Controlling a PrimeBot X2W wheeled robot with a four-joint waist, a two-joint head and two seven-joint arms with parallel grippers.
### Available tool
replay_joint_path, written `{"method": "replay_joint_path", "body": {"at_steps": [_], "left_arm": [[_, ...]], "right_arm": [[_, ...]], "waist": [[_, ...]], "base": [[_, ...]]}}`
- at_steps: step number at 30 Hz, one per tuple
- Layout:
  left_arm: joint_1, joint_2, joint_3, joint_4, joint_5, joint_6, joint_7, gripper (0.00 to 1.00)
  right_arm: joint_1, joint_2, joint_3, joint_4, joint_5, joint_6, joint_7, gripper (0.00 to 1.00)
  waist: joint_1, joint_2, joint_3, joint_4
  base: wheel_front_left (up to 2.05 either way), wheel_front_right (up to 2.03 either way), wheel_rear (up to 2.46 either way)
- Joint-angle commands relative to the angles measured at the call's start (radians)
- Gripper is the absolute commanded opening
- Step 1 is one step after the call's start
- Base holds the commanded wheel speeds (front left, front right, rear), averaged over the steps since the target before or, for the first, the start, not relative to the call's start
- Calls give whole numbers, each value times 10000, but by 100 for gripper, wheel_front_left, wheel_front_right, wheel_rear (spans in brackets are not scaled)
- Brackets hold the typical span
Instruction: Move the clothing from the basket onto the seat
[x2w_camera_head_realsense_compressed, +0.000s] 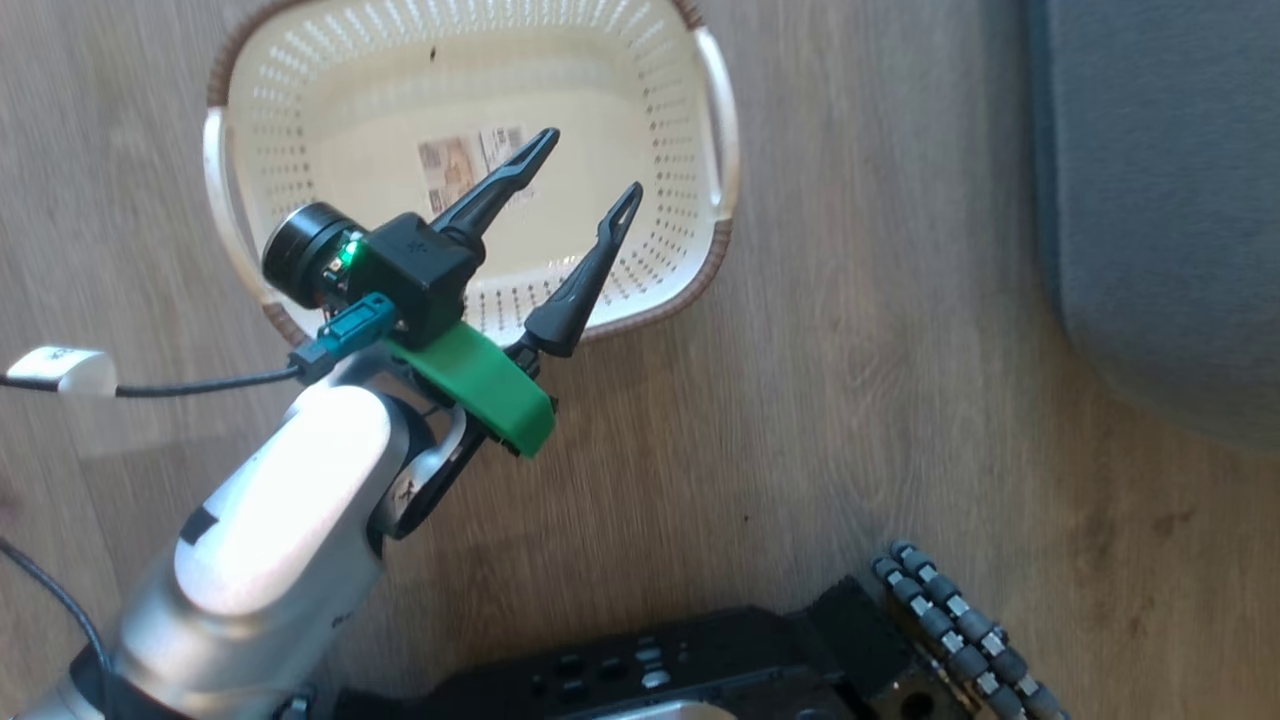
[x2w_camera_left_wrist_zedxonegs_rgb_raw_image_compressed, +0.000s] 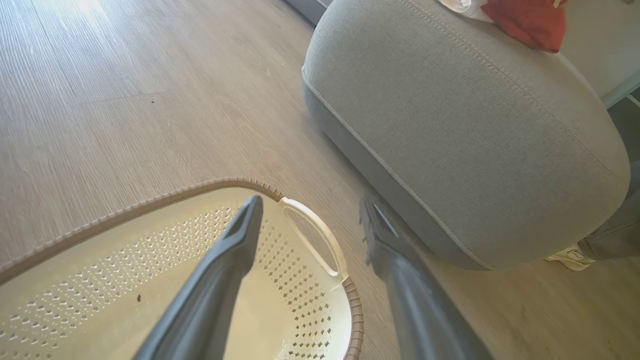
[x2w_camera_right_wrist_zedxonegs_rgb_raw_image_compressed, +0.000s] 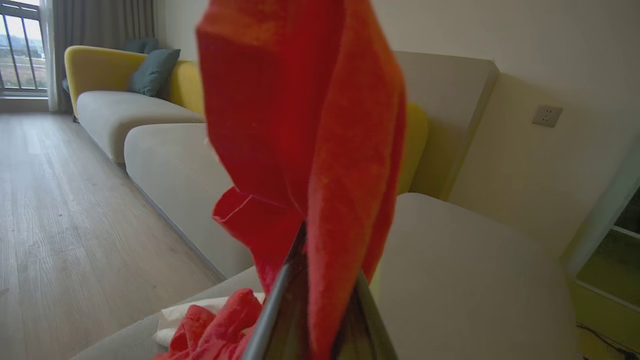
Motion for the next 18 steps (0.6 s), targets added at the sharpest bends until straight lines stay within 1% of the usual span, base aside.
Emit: {"method": "replay_joint_path", "body": {"at_steps": [1,3,5,8,12,14,15,18], "left_arm": [[13,210,228,-379,20,59,28,100],[90,266,199,-510,57,146,94,100],[246,373,225,-613,64,261,118,100],[662,547,49,-616,138,313,113,100],[1125,613,-86,-674,94,401,47,100],[1258,586,-110,-658,38,427,-14,100],[1298,553,-99,-663,-2,447,-55,100],[1281,541,41,-668,-88,543,-131,100]], "right_arm": [[181,-193,-218,-262,-112,-4,-113,0],[257,129,-767,19,-529,-4,-464,0],[185,581,-1307,377,-938,-4,-765,0],[84,1143,-2044,893,-1790,-4,-1306,0],[-165,1400,-2554,1425,-2758,-4,-1805,1],[-228,1422,-2645,1684,-3161,-4,-2028,47],[-263,1420,-2622,1842,-3324,-4,-2105,100],[-393,1397,-2271,2303,-3730,-4,-2252,100]], "waist": [[-2,1,549,258],[-2,1,923,357],[-2,1,1247,354],[-2,1,1349,387],[-2,1,1319,473],[-2,1,1183,513],[-2,1,1112,515],[-2,1,918,359]], "base": [[0,0,0],[0,0,0],[0,0,0],[0,0,0],[0,0,0],[0,0,0],[0,0,0],[0,0,0]]}}
